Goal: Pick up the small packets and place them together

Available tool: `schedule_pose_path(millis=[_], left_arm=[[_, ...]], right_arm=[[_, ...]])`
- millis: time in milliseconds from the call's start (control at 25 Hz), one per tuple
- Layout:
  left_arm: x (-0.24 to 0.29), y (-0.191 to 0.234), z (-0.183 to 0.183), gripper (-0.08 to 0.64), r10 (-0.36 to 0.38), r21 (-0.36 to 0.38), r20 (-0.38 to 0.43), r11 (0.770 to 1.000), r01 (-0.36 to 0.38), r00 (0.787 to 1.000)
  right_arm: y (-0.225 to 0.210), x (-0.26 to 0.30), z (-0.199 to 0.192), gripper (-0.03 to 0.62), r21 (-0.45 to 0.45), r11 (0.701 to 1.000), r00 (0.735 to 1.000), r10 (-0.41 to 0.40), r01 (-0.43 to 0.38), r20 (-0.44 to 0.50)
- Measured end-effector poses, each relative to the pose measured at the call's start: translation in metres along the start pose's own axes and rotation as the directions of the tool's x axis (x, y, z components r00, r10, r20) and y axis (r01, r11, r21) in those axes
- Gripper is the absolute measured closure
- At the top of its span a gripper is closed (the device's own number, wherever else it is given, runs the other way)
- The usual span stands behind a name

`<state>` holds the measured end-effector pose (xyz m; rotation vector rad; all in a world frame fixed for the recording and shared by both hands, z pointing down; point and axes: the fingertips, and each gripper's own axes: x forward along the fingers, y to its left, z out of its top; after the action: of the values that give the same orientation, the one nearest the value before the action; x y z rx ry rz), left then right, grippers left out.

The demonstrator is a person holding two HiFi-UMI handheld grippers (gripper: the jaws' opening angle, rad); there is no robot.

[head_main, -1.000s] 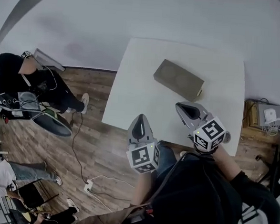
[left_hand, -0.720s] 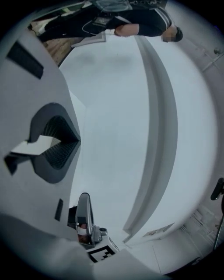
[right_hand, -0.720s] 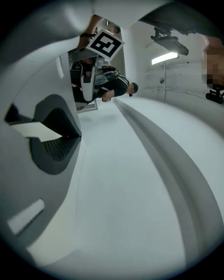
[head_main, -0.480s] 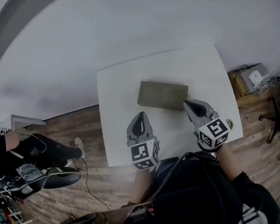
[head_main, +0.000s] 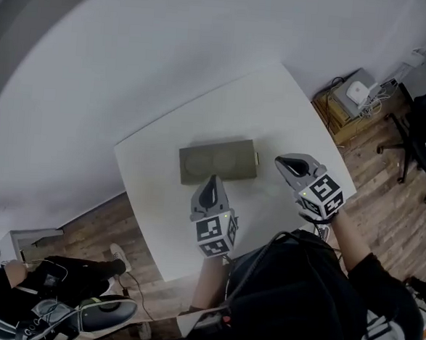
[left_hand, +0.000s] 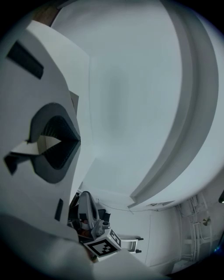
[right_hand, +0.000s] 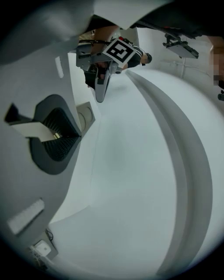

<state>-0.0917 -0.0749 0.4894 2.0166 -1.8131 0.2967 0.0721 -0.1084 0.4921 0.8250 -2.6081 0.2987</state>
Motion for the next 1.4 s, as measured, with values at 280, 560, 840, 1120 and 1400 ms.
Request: schedule_pose_path(millis=[280, 560, 840, 1120, 1400], left_arm=[[0.014, -0.007, -0.015, 0.562, 0.064, -0.035, -0.092, 0.997, -0.068, 0.994], [0.021, 0.005, -0.042, 0.563, 0.047, -0.031, -0.194, 0.998, -0.054, 0.980], [0.031, 0.012, -0.072, 0.563, -0.005, -0.017, -0.280, 1.000, 0.000, 0.960], [0.037, 0.011, -0.079, 0.563, -0.015, -0.003, -0.313, 1.000, 0.015, 0.950], [0.044, 0.009, -0.080, 0.563, -0.029, -0.006, -0.338, 1.000, 0.028, 0.941]], right_arm=[[-0.017, 0.012, -0.027, 0.591, -0.025, 0.991, 0.983, 0.130, -0.135, -0.133], [-0.012, 0.039, -0.056, 0.540, -0.114, 0.947, 0.919, 0.255, -0.301, -0.301], [0.004, 0.075, -0.093, 0.436, -0.252, 0.855, 0.816, 0.284, -0.453, -0.503], [0.012, 0.098, -0.105, 0.419, -0.335, 0.783, 0.757, 0.248, -0.524, -0.604], [0.008, 0.104, -0.105, 0.423, -0.368, 0.775, 0.759, 0.211, -0.514, -0.616]])
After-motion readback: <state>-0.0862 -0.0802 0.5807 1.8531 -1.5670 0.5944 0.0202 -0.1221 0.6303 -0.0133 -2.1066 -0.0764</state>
